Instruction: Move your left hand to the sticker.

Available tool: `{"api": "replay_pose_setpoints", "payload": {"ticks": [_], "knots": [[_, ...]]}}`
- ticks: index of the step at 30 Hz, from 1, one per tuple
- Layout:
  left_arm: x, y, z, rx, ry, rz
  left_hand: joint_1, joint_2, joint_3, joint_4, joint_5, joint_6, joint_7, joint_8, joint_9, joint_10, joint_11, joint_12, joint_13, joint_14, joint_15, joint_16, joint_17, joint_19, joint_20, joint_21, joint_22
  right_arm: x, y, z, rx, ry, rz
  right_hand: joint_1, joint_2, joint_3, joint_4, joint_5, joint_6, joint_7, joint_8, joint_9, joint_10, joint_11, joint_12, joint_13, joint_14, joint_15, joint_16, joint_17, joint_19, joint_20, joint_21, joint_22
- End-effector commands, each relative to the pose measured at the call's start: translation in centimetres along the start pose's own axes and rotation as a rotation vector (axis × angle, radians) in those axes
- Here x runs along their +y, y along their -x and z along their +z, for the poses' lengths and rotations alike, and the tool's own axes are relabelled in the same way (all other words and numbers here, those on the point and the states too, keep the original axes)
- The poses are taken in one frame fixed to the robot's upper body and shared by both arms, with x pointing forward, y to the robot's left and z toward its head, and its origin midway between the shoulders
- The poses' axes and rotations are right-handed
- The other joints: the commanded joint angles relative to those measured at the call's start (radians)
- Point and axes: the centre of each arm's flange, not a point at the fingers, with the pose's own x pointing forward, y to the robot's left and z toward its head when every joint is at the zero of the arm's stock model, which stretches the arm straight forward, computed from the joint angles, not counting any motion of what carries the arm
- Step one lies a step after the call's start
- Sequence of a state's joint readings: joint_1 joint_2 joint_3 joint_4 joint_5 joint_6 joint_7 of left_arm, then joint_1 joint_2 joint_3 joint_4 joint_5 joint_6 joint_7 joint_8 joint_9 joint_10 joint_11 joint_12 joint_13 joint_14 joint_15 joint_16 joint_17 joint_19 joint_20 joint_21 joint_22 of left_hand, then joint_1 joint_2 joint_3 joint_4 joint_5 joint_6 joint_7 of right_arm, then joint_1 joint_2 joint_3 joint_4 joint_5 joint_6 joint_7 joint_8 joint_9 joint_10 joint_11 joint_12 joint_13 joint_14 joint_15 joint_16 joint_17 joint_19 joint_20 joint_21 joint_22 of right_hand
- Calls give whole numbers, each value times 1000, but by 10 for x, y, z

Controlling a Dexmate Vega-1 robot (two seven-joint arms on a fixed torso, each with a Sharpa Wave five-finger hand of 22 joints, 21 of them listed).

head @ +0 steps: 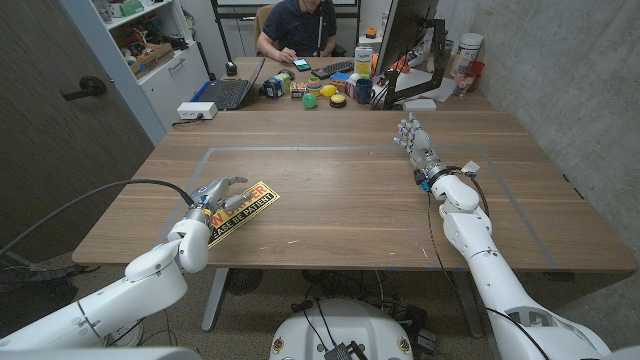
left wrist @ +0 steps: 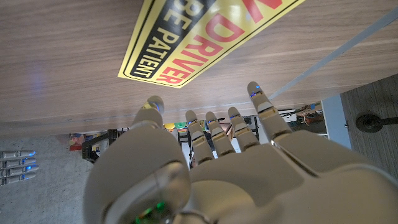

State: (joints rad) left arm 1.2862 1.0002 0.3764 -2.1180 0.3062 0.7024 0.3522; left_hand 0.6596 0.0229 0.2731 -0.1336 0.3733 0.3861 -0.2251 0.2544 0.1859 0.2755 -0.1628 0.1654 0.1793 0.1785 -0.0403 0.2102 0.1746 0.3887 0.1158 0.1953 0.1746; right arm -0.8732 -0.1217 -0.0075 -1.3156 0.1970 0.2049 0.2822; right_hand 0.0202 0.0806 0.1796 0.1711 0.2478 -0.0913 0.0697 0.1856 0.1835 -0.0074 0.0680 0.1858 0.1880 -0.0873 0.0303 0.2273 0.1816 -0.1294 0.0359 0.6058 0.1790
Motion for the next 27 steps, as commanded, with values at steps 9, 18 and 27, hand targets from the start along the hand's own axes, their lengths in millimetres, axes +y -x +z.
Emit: {"api": "replay_pose_setpoints", "payload": {"ticks": [9,18,27], "knots": [[-1,-2,-1,9,1,-8,-4,9,3,1,-5,-4,2,-15,3,-2,9,14,5,1,-48,-4,6,-18,-3,-11,3,1,-3,-1,3,7,4,-3,56,-9,2,8,-10,2,2,4,-5,4,5,3,5,-2,0,1,4,-2,-7,3],[-3,-4,-1,10,3,-21,-10,8,2,3,-8,-6,3,-20,4,13,13,21,5,9,-51,-1,5,-18,-4,-9,3,2,-6,-2,7,3,2,-3,56,-10,2,8,-11,1,2,4,-6,2,4,3,5,-2,-1,1,4,-2,-9,3],[-4,-9,-1,14,4,-44,-26,10,-1,11,-14,0,3,-26,5,72,16,37,5,39,-67,8,5,-12,-7,-5,4,1,-7,-3,8,2,1,-3,56,-11,2,9,-11,1,3,4,-6,2,5,3,5,-1,-1,1,4,-1,-12,3]]}}
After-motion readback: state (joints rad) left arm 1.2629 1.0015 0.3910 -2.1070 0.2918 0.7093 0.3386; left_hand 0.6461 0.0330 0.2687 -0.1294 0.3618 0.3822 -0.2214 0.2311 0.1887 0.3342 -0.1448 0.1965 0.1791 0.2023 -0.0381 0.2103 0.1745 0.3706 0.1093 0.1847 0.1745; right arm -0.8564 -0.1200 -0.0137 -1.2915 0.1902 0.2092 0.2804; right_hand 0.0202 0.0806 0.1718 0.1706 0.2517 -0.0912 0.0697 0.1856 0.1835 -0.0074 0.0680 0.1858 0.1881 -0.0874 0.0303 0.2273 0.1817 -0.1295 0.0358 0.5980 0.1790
